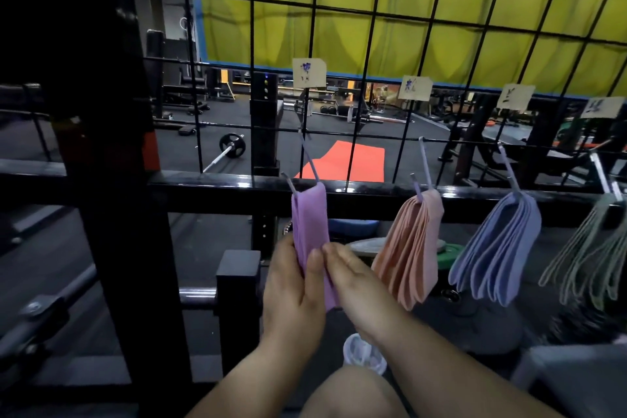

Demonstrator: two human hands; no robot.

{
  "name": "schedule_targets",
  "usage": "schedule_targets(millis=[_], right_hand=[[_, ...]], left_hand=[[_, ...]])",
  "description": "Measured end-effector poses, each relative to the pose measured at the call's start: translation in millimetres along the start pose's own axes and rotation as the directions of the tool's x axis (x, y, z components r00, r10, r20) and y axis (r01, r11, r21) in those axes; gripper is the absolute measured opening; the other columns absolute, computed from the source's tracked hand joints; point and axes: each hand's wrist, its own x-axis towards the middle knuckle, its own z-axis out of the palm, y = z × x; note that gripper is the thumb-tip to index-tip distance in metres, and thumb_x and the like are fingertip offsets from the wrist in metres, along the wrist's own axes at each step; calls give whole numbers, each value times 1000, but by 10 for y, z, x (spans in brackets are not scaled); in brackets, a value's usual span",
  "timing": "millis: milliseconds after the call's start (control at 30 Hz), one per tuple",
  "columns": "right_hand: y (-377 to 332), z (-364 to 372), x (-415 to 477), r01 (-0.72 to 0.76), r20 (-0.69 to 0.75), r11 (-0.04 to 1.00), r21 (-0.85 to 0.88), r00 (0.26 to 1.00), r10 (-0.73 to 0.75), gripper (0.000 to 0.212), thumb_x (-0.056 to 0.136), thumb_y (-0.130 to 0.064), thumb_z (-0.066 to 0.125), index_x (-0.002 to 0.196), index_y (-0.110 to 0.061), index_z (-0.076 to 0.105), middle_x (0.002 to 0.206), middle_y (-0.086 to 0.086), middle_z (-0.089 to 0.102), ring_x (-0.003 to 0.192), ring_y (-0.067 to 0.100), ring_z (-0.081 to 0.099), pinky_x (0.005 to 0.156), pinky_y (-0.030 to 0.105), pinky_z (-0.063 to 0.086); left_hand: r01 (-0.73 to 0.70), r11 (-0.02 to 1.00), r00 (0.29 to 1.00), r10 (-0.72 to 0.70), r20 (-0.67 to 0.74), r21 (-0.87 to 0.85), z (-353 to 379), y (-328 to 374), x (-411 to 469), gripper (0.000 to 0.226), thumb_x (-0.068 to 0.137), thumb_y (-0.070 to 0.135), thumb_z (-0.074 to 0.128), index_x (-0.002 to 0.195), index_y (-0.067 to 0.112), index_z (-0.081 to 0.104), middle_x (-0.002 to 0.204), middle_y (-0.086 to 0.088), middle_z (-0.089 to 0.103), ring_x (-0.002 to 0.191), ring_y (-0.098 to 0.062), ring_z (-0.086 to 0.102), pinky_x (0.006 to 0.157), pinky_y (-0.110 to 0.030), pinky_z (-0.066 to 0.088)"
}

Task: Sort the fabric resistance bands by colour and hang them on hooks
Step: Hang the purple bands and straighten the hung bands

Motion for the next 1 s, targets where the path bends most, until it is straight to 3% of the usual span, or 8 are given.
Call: schedule_targets(millis=[100, 233, 333, 533, 700, 833, 933, 1000], right_hand=[[100, 31, -64, 10, -4, 1000, -22, 1000, -10, 23, 104, -37, 38, 109, -35, 61, 104, -13, 71, 97, -8, 64, 82, 10, 46], [156, 66, -96, 70, -54, 996, -58, 996, -73, 23, 105, -30, 36, 108, -31, 59, 103, -10, 69, 92, -10, 63, 77, 6, 45], [177, 73, -84, 104, -57, 990, -96, 992, -109, 25, 103, -33, 35, 110, -27, 59, 104, -2, 69, 95, 1, 65, 83, 15, 50], [276, 54, -50, 135, -81, 966, -220, 984, -156, 32, 103, -32, 39, 102, -7, 59, 90, 16, 65, 76, 20, 60, 73, 38, 51], [330, 60, -86, 92, -90, 955, -281, 988, -122, 35, 102, -38, 39, 97, -10, 60, 85, 14, 65, 78, 26, 62, 74, 46, 50], [285, 33, -125, 92, -83, 944, -318, 989, -125, 35, 103, -39, 37, 81, -19, 55, 65, -3, 56, 62, 11, 54, 66, 38, 48], [294, 15, -199, 67, -85, 948, -311, 992, -98, 37, 103, -38, 37, 74, -19, 50, 58, -6, 49, 57, 8, 48, 63, 35, 44], [319, 11, -243, 39, -80, 946, -321, 994, -68, 38, 103, -39, 36, 73, -20, 49, 56, -7, 47, 56, 7, 45, 63, 30, 40]], left_hand=[[6, 998, 1000, -5, -13, 56, 27, -93, -72, 30, 88, 60, 33, 102, 38, 47, 95, 9, 62, 89, -15, 62, 75, -45, 51], [-13, 994, 1000, 15, -21, 109, 47, -81, -97, 26, 88, 59, 30, 102, 41, 44, 95, 12, 60, 88, -9, 60, 73, -38, 50], [-7, 988, 1000, 11, -23, 153, 52, -99, -112, 25, 88, 61, 25, 101, 46, 40, 92, 16, 58, 83, -3, 57, 67, -27, 43], [-29, 969, 1000, 29, 4, 244, 21, -107, -103, 57, 83, 60, 23, 110, 18, 52, 90, 4, 62, 81, -24, 60, 66, -35, 42], [-25, 961, 1000, 19, 23, 274, -40, -124, -87, 56, 83, 60, 27, 107, 17, 54, 83, 9, 59, 76, -21, 60, 63, -33, 43], [-29, 960, 999, 18, 43, 280, -85, -146, -133, 44, 84, 58, 32, 96, 23, 56, 78, 14, 57, 73, -13, 57, 61, -33, 44], [-34, 951, 997, 9, 80, 309, -155, -165, -195, 19, 88, 56, 42, 84, 39, 50, 72, 16, 57, 71, -5, 56, 56, -16, 36], [-28, 952, 994, -5, 106, 306, -208, -151, -242, 14, 89, 48, 51, 78, 39, 49, 72, 16, 57, 74, -2, 55, 53, -14, 37]])
